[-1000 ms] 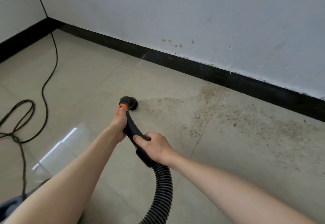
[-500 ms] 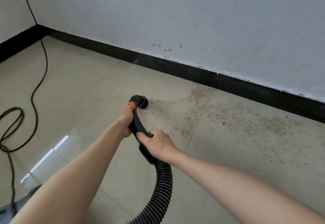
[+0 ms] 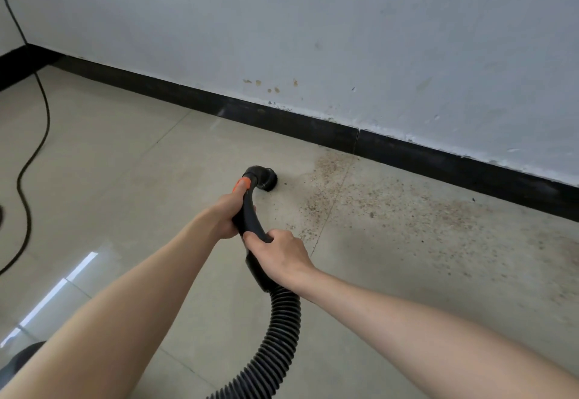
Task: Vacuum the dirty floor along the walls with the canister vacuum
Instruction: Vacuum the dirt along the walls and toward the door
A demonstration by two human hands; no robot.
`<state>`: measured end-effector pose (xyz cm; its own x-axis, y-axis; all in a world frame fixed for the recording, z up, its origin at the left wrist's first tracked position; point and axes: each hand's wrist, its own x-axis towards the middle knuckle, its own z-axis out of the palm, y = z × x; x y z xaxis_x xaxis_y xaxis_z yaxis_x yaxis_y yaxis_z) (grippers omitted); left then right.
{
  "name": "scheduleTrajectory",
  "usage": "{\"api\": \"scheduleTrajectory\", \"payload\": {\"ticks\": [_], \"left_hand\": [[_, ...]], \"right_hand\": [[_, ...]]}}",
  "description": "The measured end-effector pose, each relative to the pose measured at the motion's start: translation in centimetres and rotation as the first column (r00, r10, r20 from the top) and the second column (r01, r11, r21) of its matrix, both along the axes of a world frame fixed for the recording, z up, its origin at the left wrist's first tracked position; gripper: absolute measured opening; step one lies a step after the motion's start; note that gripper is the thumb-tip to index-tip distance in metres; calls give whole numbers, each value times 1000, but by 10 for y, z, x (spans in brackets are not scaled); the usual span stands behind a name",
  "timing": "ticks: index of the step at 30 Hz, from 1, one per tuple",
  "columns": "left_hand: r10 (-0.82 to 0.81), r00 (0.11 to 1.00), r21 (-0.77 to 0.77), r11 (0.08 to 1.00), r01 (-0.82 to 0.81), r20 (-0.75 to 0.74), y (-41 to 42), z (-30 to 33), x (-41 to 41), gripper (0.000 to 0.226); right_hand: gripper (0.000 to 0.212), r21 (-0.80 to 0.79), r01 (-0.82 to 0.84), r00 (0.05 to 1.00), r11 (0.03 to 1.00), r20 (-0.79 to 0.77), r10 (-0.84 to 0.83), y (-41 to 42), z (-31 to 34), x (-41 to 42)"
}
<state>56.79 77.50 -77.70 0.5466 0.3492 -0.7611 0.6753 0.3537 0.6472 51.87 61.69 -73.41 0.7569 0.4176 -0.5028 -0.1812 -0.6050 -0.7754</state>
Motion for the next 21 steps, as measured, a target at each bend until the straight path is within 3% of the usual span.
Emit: {"api": "scheduleTrajectory", "payload": {"ticks": [9, 21], "left_hand": [[-85, 996, -16, 996, 85, 5, -27, -1, 23, 60], [-108, 992, 72, 992, 104, 59, -30, -12, 45, 64]], "right_hand": [[40, -31, 97, 995, 995, 15, -97, -14, -5, 7], [37, 30, 140, 990, 990, 21, -141, -10, -23, 23]]}}
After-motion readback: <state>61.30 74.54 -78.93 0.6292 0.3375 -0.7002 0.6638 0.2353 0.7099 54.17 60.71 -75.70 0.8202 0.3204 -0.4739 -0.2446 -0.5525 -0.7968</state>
